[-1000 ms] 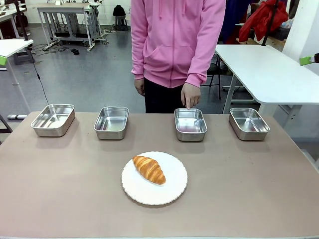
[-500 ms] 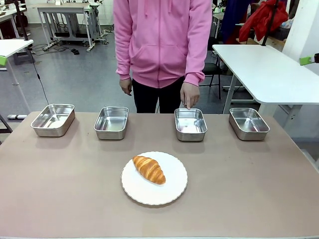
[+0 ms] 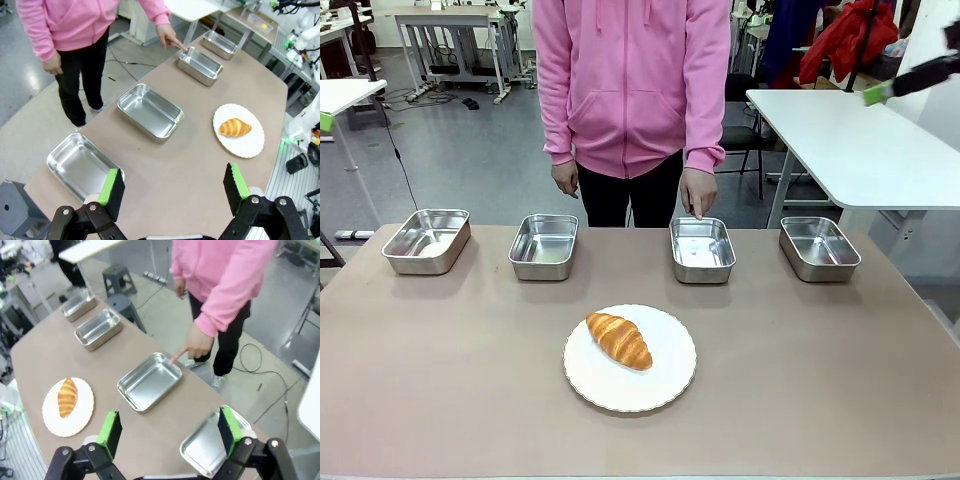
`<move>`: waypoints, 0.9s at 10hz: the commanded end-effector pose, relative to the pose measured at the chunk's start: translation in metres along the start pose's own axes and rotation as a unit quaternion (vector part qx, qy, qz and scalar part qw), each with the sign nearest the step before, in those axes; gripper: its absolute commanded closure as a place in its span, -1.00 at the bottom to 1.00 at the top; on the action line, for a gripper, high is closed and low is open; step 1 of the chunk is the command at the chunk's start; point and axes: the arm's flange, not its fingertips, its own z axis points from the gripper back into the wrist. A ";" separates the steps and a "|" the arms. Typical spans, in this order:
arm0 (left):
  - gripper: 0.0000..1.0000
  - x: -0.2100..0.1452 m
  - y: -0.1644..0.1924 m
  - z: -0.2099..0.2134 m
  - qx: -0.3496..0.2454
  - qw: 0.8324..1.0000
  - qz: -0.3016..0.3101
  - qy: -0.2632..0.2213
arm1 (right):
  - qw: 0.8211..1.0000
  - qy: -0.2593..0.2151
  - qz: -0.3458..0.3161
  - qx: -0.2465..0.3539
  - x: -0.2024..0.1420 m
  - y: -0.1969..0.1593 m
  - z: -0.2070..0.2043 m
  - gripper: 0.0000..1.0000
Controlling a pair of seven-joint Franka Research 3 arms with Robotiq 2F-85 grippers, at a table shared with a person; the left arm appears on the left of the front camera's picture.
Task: Place the bread in the container.
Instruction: Place the Butter Roll into the Airtight Container indicated by the human.
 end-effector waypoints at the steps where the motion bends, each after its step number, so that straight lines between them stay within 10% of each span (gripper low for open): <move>1: -1.00 0.001 -0.002 0.001 0.000 1.000 -0.003 -0.001 | 0.996 0.086 0.012 0.007 0.012 0.032 -0.052 -1.00; 6: -1.00 0.001 -0.002 0.001 0.000 1.000 -0.003 -0.001 | 0.968 0.249 0.037 0.019 -0.055 0.164 -0.152 -1.00; 9: -1.00 0.001 -0.002 0.001 0.000 1.000 -0.003 -0.001 | 0.968 0.247 0.039 0.036 -0.062 0.165 -0.164 -1.00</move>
